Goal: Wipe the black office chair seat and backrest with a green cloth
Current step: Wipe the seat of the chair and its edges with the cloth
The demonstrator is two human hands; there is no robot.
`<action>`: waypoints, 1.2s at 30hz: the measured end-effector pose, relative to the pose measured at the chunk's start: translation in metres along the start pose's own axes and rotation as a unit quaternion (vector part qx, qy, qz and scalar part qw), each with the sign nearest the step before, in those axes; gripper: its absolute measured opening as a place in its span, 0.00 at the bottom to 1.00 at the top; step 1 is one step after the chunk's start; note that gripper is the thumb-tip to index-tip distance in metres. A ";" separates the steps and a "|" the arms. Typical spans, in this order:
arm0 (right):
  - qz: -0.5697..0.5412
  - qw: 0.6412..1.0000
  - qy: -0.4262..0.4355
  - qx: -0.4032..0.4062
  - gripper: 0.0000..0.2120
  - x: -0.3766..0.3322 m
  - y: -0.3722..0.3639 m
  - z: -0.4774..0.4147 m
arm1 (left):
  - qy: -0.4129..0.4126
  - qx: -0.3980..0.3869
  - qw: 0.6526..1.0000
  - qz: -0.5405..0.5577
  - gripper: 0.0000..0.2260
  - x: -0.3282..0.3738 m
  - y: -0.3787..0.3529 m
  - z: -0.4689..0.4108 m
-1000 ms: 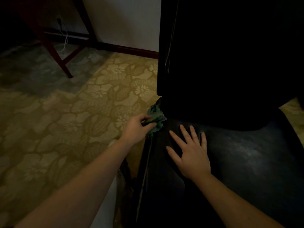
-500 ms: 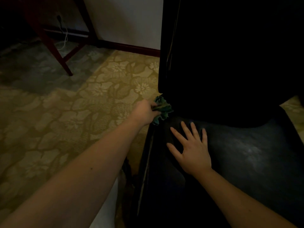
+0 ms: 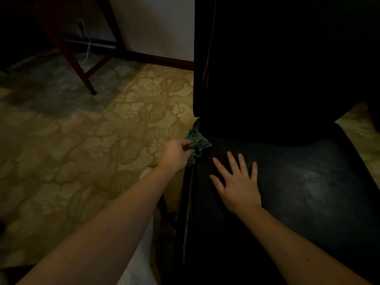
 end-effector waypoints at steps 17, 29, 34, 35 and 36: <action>0.021 0.997 0.065 -0.042 0.32 -0.001 -0.003 0.005 | 0.040 -0.012 0.999 0.018 0.15 -0.020 -0.004 0.038; -0.006 0.996 0.051 -0.073 0.32 0.000 -0.005 -0.002 | 0.038 -0.015 0.999 -0.028 0.15 -0.004 -0.004 0.008; 0.009 0.996 0.051 -0.076 0.34 0.000 -0.007 -0.002 | 0.043 -0.006 0.999 0.009 0.14 -0.017 -0.005 0.039; 0.011 0.996 0.053 -0.074 0.34 -0.001 -0.006 -0.001 | 0.038 -0.001 0.999 0.007 0.13 -0.018 -0.005 0.043; 0.013 0.996 0.054 -0.069 0.34 -0.001 -0.006 -0.001 | 0.036 0.003 0.999 0.005 0.13 -0.019 -0.004 0.046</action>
Point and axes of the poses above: each hand's wrist, its own z-axis away from the middle knuckle, its own y-axis out of the back of the hand, x = y × z, the point moved 9 cm from there along -z, towards the middle knuckle, and after that the axes turned 12 degrees about z, right-handed, at the moved point
